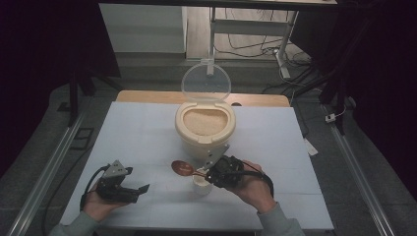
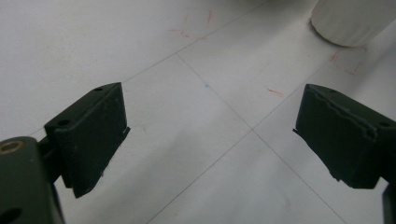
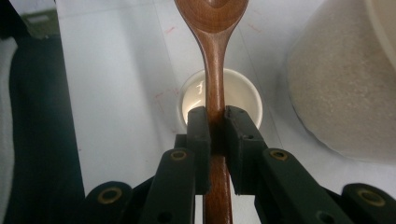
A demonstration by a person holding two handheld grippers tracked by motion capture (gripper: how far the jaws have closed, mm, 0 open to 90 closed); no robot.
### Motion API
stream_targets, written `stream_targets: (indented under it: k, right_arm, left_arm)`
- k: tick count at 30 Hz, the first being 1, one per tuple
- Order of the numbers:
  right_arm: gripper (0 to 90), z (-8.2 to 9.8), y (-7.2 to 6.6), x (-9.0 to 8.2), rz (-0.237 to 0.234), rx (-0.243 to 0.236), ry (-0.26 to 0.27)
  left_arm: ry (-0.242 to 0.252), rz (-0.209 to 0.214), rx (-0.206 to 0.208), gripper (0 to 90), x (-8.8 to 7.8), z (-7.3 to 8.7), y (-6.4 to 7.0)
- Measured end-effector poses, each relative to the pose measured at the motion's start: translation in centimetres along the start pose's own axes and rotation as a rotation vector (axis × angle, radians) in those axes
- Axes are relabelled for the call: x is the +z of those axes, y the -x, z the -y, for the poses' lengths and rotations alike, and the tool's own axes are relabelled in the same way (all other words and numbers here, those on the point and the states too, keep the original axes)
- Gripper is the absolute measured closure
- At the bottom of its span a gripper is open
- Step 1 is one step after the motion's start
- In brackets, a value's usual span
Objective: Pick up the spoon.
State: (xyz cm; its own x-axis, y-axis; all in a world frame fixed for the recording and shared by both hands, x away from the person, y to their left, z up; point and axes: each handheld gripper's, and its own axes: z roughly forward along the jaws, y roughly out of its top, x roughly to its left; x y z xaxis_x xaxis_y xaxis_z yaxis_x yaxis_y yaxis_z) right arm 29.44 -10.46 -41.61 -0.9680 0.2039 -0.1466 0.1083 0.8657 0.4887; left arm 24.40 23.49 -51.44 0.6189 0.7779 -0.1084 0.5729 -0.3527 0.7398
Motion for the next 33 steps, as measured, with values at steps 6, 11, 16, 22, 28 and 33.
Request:
stream_targets:
  k: [6, 11, 16, 22, 28, 33]
  right_arm:
    - [80.4, -0.2, -0.3, 0.2, -0.002, -0.020, 0.000]
    - [80.4, 0.0, -0.1, 0.6, -0.009, -0.021, -0.002]
    - [80.5, -0.3, -0.4, 0.8, -0.005, -0.038, -0.006]
    - [80.4, -0.5, -0.5, 0.7, -0.006, -0.049, 0.001]
    - [80.4, -0.6, -0.7, 0.2, 0.000, -0.063, 0.019]
    - [80.4, -0.6, -0.7, 0.3, -0.007, -0.067, 0.026]
  left_arm:
    - [0.038, 0.030, 0.023, 9.9, -1.0, -0.9, 0.6]
    - [0.063, 0.051, 0.061, 10.3, -1.9, -2.2, 1.5]
    - [0.089, 0.073, 0.108, 11.0, -2.8, -3.7, 2.3]
    - [0.091, 0.111, 0.204, 12.6, -3.1, -6.1, 4.1]
    - [0.082, 0.144, 0.290, 14.8, -2.8, -8.7, 6.0]
    - [0.062, 0.156, 0.342, 16.0, -1.9, -10.3, 7.1]
